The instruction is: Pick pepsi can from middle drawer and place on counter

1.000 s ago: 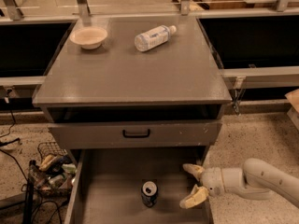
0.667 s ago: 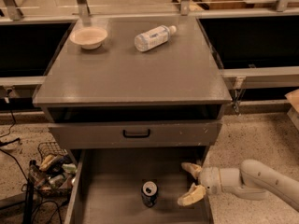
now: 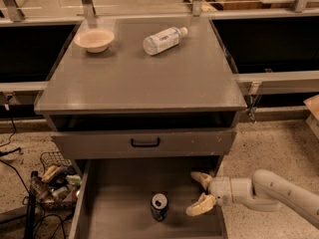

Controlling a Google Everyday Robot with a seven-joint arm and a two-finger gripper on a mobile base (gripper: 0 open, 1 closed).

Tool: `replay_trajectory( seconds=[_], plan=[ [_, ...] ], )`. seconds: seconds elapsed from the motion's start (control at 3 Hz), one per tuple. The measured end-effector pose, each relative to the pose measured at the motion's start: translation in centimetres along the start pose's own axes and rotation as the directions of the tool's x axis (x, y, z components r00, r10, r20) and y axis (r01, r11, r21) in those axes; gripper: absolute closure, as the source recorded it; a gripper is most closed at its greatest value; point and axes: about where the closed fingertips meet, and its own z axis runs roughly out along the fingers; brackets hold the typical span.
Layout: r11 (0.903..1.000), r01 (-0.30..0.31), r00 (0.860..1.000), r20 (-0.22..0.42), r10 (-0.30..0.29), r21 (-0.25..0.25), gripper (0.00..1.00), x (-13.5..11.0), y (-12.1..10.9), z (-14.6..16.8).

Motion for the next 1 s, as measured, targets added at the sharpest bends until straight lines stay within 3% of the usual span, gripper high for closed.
replay_trajectory(
  seconds=[0.67, 1.0],
  plan=[
    [0.9939, 0.069, 0.993, 0.098, -0.061, -0.086, 0.00, -0.9, -0.7, 4.3],
    [0.9940, 0.063, 0.993, 0.105, -0.053, -0.089, 0.00, -0.5, -0.7, 4.3]
  ],
)
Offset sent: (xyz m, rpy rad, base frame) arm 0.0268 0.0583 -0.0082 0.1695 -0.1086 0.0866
